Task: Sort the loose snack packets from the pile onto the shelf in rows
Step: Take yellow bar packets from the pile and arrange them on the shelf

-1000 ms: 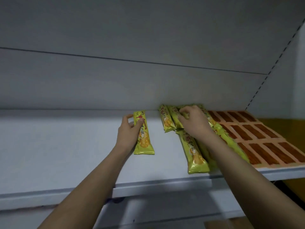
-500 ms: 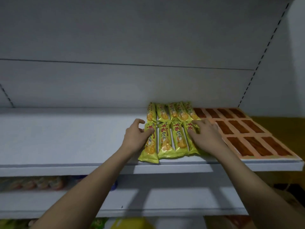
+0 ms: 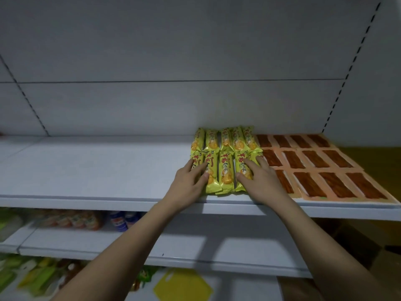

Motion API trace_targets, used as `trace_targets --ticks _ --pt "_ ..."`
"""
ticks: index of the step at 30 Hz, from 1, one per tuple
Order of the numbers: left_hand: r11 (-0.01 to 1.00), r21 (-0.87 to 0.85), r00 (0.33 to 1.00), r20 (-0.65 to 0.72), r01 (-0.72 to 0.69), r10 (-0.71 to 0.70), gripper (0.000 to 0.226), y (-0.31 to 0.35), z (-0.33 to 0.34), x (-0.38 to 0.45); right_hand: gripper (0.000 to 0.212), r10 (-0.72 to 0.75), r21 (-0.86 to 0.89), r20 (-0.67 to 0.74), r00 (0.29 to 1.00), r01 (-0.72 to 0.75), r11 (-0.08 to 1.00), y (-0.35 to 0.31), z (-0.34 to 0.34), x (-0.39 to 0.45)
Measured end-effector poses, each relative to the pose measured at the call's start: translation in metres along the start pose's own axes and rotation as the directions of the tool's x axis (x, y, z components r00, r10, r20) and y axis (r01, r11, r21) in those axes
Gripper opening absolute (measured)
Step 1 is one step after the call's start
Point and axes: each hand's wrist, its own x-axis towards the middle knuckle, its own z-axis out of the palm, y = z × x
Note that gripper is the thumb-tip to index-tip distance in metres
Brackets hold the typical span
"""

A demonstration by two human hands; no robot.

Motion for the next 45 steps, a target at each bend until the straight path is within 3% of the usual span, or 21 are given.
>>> trace_targets --ticks 10,18,27,34,39,45 --pt "0.999 0.039 0.999 0.027 -0.027 0.026 0.047 0.004 -0.009 0.003 0.066 0.006 -0.071 0.088 0.996 0.0 0.998 -0.003 -0.012 0.006" --pt "0.998 0.025 0.997 -0.037 0.065 -0.064 0.054 0.001 -0.041 0.064 0.065 0.016 -0.006 -0.011 1.0 -0.016 1.0 -0.005 -0.033 0.058" --pt "0.966 0.248 0.971 0.2 0.077 -0.129 0.055 -0.007 -0.018 0.137 0.062 0.018 -0.048 0.104 0.994 -0.013 0.999 0.015 -0.017 0.136" --pt "0.952 0.304 0.973 0.202 0.047 -0.112 0.057 -0.004 -0.012 0.14 0.057 0.01 -0.085 0.098 0.995 -0.001 0.996 0.016 -0.017 0.142" --pt "0.938 0.335 0.982 0.127 0.087 -0.137 0.056 -0.002 -0.056 0.119 0.058 -0.123 -0.144 0.046 0.991 0.128 0.981 -0.029 -0.029 0.132" --pt "0.845 0.451 0.956 -0.08 0.288 -0.284 0.06 -0.026 -0.158 0.067 0.056 -0.344 -0.059 0.178 0.922 0.359 0.932 -0.154 0.002 0.125"
